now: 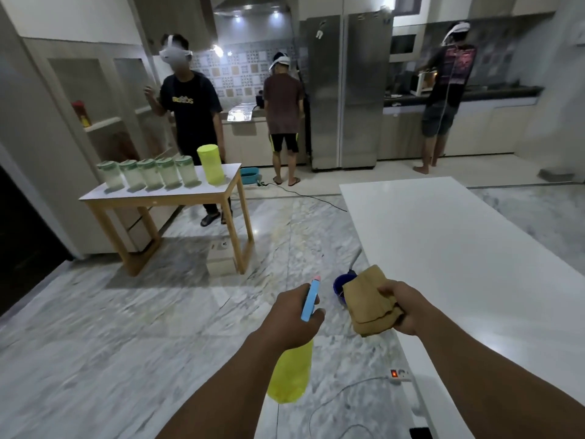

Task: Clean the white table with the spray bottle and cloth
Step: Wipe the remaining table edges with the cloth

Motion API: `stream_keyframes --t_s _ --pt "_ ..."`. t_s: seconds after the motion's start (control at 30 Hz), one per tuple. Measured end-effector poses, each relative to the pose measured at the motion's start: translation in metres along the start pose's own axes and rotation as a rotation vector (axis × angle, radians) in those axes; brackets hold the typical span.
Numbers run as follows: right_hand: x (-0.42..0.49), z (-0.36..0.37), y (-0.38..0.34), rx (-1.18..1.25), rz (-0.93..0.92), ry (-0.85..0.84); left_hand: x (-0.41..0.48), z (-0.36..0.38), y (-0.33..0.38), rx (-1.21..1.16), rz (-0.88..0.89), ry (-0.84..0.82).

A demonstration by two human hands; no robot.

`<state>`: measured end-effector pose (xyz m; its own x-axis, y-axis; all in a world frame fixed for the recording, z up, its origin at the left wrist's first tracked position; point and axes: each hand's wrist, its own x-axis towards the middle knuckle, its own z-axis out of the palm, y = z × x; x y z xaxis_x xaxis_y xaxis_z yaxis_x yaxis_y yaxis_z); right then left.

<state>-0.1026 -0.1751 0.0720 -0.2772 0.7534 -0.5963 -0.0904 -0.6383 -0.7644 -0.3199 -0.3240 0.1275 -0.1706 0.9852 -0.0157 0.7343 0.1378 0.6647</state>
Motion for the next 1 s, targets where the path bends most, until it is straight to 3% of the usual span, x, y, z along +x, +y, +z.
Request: stream_keyframes --t_s 0.3,0.77,1.0 --pt "0.038 0.024 -0.009 0.103 0.015 0.069 0.115 -0.015 -0.049 0.027 0.114 -0.107" --pt "-0.036 -0.205 0.020 0.336 -0.031 0.647 0.208 0.161 0.083 0.005 0.544 -0.498" --pt "-0.104 -0.250 0.088 0.433 0.064 0.853 0.188 0.254 0.122 -0.023 0.742 -0.686"
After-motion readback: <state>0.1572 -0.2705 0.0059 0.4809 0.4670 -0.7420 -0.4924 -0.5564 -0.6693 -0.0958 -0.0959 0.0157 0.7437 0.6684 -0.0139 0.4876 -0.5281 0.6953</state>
